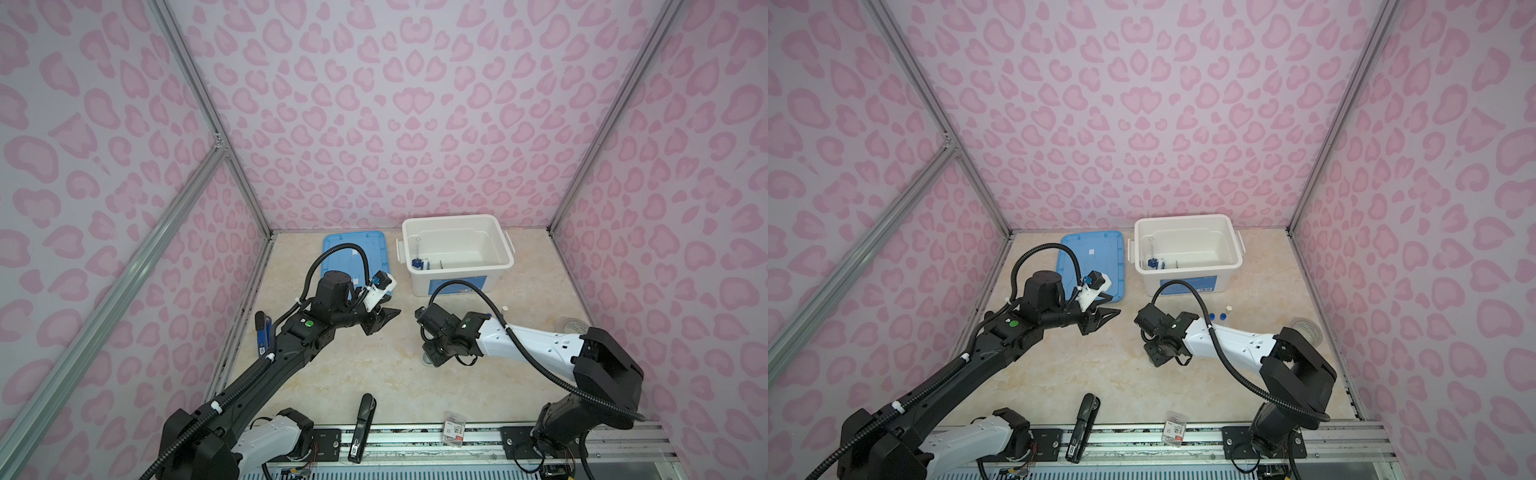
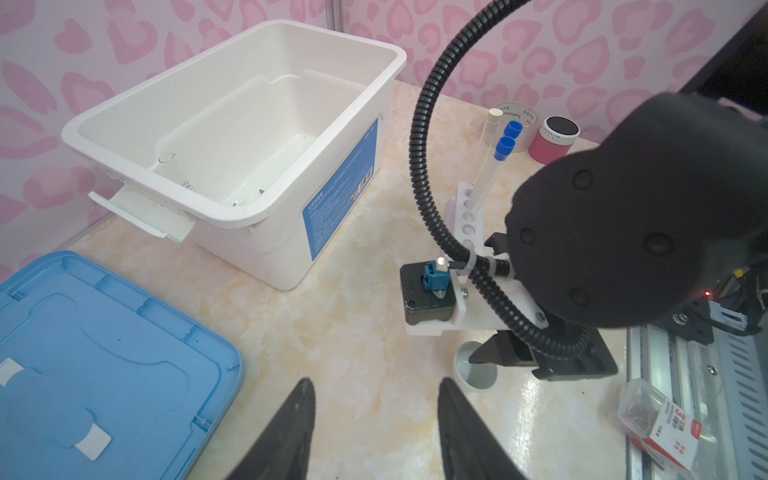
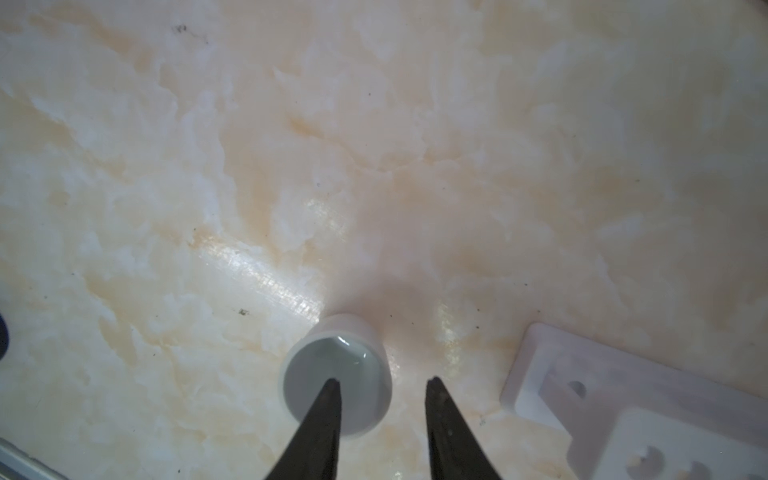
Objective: Organize the chemistry lab equipment
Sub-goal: 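Move the right gripper down to the small white cup and close on it, then lift the white cup with the right gripper and carry it over the bin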
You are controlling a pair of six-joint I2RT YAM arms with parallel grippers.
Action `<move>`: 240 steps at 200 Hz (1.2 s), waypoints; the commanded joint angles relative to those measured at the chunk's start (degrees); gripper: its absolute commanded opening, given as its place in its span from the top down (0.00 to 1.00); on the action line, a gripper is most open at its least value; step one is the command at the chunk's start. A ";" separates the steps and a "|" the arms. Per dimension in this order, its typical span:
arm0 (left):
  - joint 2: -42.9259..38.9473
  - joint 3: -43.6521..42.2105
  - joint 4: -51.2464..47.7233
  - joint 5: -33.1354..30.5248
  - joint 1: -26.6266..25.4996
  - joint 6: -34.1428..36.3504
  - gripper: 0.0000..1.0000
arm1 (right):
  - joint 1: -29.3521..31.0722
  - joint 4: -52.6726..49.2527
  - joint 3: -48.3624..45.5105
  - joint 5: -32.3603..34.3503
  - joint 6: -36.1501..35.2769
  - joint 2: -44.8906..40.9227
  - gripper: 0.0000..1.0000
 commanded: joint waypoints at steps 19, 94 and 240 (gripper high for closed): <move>0.18 -0.02 0.97 0.21 0.06 0.31 0.50 | 0.09 1.46 -0.70 -0.74 0.30 1.28 0.65; 0.53 0.12 0.71 0.47 0.06 0.32 0.50 | 0.10 3.35 -1.84 -1.79 0.87 3.20 0.68; 1.14 0.47 0.79 0.65 0.04 0.22 0.50 | -0.01 2.97 -1.41 -0.96 0.09 4.59 0.88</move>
